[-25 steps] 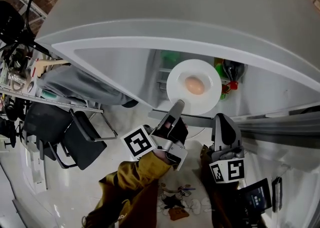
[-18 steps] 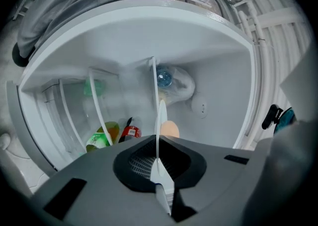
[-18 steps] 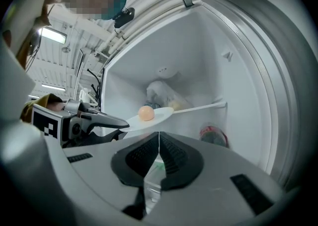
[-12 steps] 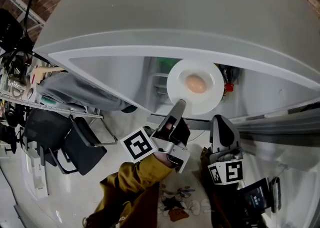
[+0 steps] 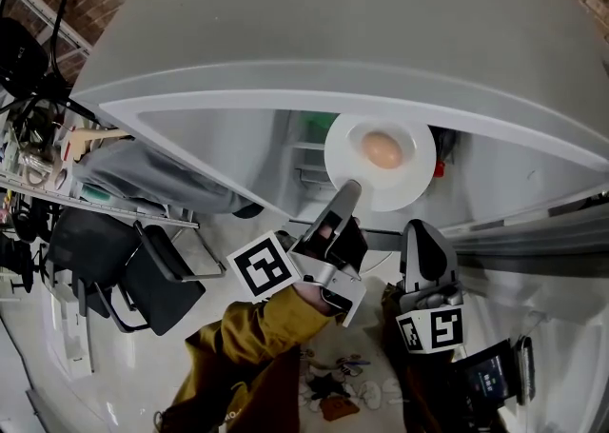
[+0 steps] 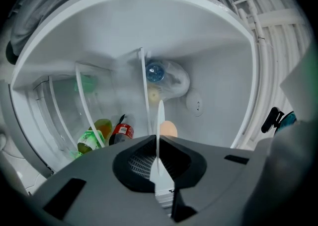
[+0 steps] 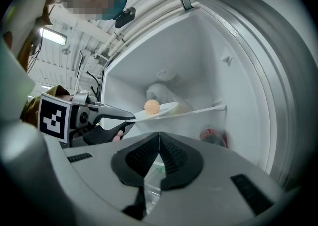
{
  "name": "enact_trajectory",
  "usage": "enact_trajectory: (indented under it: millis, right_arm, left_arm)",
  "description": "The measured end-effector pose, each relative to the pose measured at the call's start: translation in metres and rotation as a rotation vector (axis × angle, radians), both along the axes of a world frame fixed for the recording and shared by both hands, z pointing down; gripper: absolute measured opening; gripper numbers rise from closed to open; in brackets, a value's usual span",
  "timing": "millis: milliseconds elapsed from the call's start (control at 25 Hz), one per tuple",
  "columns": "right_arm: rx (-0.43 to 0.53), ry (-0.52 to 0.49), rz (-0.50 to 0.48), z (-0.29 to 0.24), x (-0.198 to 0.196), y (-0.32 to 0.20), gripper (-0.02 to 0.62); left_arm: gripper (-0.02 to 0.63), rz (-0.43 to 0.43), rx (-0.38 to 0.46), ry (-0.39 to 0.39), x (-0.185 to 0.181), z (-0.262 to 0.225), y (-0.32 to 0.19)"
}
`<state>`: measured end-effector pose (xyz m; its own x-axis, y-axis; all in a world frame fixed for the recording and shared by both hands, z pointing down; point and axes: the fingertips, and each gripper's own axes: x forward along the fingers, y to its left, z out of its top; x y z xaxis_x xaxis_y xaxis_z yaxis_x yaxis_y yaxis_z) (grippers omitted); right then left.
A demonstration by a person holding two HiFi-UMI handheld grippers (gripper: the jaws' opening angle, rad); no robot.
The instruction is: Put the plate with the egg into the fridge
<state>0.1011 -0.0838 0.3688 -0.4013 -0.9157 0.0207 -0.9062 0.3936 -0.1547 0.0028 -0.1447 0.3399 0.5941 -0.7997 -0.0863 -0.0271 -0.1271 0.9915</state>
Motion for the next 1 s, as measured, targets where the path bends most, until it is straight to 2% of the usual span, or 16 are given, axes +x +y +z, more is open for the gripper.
enact_trajectory:
  millis: [480, 1000]
  right_arm:
    - [0.021, -0.004, 0.006, -0.006, -0.001, 0.000, 0.008]
    - [0.024, -0.009, 0.010, -0.011, -0.007, -0.002, 0.008]
  left_arm:
    - [0.017, -0.012, 0.011, 0.003, -0.004, -0.013, -0.021]
    - [0.017, -0.023, -0.034, 0.020, -0.013, -0.009, -0.042]
